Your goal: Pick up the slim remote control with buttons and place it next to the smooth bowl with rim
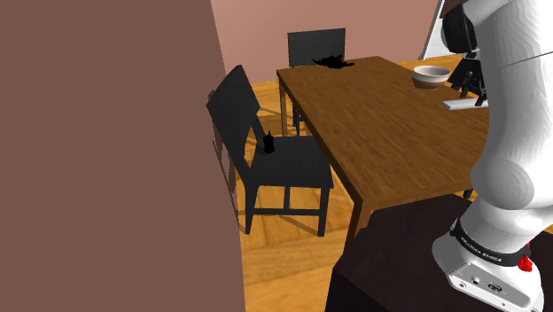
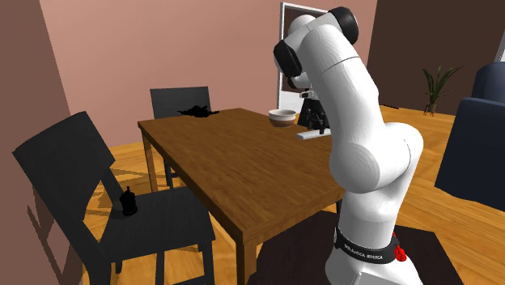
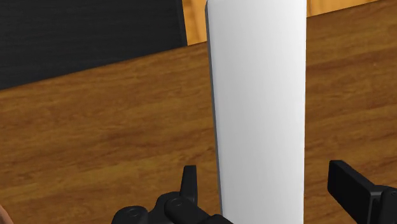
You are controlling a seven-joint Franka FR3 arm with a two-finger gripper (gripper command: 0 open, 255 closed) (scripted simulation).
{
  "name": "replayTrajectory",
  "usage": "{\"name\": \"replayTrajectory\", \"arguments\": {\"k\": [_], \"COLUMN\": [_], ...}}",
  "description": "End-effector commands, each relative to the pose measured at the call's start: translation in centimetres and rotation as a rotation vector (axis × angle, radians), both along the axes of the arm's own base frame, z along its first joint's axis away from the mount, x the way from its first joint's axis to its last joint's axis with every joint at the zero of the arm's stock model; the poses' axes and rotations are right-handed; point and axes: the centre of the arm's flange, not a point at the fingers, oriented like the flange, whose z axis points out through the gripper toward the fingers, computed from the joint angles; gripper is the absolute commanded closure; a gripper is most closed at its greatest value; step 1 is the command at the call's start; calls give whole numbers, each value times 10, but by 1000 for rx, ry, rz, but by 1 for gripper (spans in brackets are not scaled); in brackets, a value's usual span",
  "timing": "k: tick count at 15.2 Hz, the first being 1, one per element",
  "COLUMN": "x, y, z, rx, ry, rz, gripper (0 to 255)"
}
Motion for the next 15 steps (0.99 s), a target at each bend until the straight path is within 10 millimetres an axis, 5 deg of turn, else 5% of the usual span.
{"name": "replayTrajectory", "arguments": {"k": [1, 3, 7, 15], "x": [0, 0, 1, 1], "y": [0, 0, -1, -1], "z": [0, 0, 50, 50], "rx": [0, 0, 0, 0], "ry": [0, 0, 0, 0], "rz": [0, 0, 0, 0], "gripper": [0, 0, 0, 0]}}
